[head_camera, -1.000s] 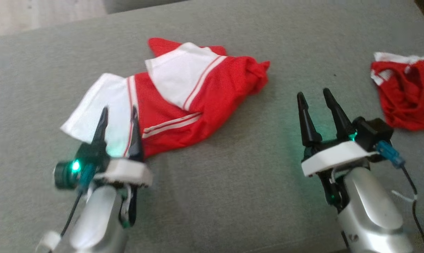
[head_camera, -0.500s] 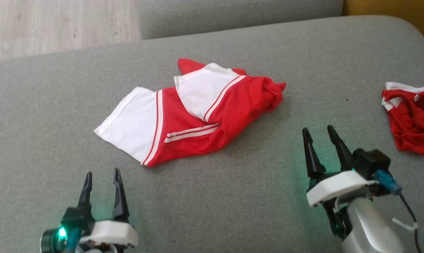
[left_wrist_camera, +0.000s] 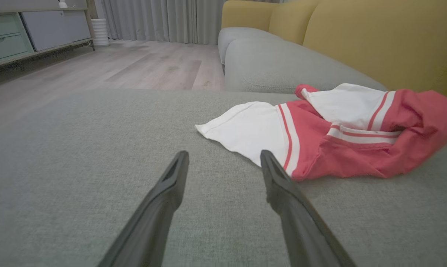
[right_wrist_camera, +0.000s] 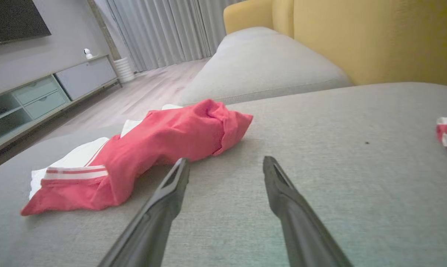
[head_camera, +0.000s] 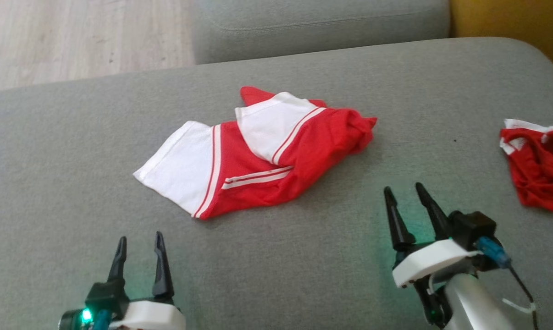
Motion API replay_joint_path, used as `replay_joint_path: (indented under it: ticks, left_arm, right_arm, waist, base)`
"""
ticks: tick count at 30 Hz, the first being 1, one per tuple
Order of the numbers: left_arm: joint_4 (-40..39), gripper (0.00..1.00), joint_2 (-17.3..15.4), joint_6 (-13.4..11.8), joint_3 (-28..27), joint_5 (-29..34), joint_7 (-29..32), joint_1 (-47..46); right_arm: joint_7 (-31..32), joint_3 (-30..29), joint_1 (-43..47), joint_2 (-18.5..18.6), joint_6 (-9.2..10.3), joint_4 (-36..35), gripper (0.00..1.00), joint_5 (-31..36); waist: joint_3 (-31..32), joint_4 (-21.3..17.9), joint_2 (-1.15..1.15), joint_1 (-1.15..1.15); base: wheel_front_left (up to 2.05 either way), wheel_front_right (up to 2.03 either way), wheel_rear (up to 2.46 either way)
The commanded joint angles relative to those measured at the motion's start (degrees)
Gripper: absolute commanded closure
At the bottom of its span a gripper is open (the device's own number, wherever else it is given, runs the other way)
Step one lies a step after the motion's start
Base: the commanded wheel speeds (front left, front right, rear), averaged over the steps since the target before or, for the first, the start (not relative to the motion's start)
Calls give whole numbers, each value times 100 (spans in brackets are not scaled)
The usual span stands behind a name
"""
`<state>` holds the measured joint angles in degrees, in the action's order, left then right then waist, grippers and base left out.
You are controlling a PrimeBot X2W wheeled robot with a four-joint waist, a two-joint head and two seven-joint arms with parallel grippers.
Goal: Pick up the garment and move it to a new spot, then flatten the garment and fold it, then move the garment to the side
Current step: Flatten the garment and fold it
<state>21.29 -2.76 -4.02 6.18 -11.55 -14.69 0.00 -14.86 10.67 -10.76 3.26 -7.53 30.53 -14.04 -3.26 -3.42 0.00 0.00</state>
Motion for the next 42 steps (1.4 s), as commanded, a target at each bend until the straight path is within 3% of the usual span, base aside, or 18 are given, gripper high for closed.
replay_joint_path:
  ticks: [1, 9, 19, 29, 42]
  left_arm:
    - [-177, 0, -13, 8, -87, -34, -30, -180]
    - [-152, 0, -12, 15, 402, -172, -30, -418]
    - [-144, 0, -12, -78, 1158, -515, -30, -773]
    - [-193, 0, -12, -200, 1364, -680, -30, -944]
    - [-233, 0, -12, -210, 1456, -648, -30, -1153]
  right_arm:
    - [-14, 227, -205, -38, 4, -177, 0, 18]
    - [-14, 1123, -1387, -38, 4, 269, 0, 8]
    - [490, 1595, -2849, -38, 4, 2111, 0, 499]
    - [415, 1376, -2893, -38, 4, 3004, 0, 1043]
    - [6, 1116, -2860, -38, 4, 2781, 0, 671]
  waist:
    - [-47, 87, 0, 0]
    - [-431, 639, 0, 0]
    - [-882, 1484, 0, 0]
    - [-1096, 1552, 0, 0]
    - [-1146, 1324, 0, 0]
  base:
    - [0, 0, 0]
    - [0, 0, 0]
    - [0, 0, 0]
    - [0, 0, 0]
    - [0, 0, 0]
